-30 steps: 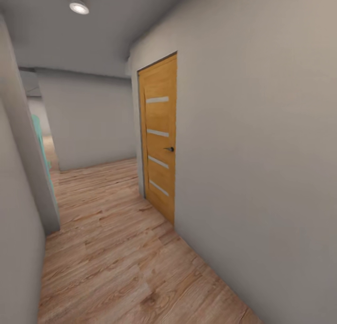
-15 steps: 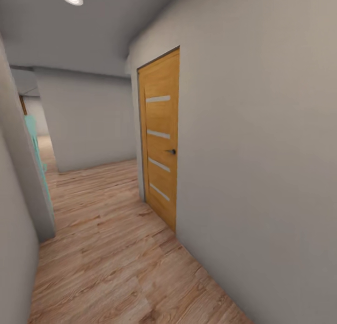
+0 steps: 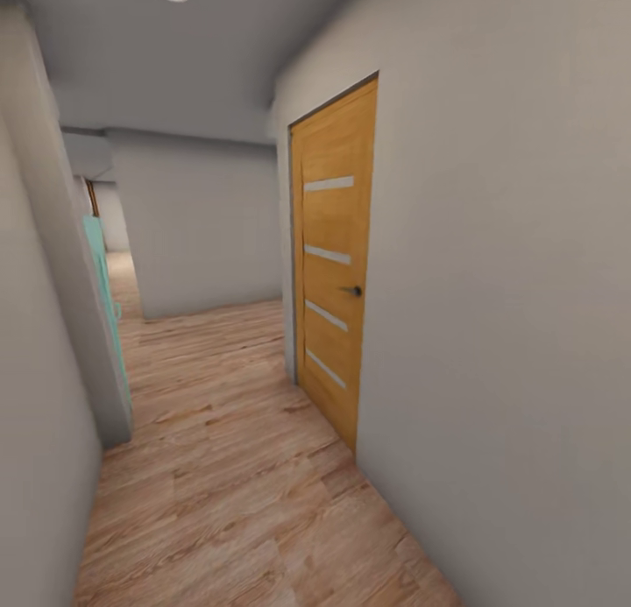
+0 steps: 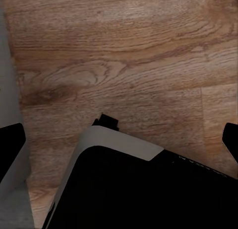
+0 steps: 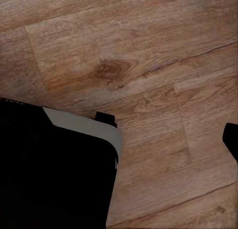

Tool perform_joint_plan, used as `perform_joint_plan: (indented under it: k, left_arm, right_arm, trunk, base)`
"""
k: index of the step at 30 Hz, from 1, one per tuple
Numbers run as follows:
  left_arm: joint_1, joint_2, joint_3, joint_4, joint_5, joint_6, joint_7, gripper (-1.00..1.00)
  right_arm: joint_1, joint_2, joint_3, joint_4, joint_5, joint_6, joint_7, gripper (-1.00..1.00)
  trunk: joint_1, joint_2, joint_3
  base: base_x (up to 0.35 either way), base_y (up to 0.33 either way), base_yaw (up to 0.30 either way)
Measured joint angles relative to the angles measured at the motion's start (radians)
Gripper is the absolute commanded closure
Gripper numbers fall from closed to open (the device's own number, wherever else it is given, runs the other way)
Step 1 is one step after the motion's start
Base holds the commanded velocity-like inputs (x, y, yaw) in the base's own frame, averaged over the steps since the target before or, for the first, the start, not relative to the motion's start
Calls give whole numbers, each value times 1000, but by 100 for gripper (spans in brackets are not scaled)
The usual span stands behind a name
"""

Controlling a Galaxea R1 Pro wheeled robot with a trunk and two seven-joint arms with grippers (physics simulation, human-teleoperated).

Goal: Move the two storage containers from the living room to the garage. In the garage, place one container on the floor and stack the other container on top of it (either order is fine).

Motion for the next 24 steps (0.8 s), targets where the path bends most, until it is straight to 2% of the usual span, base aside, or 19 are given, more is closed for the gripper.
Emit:
perform_joint_plan:
  k: [24]
  left_arm:
    - [0,1,0,0,-3,6,0,-100]
  right_arm:
    - [0,2,-16,-1,-17,-7,-3,-100]
  trunk:
    - [0,0,0]
  base:
    - [322,0,284]
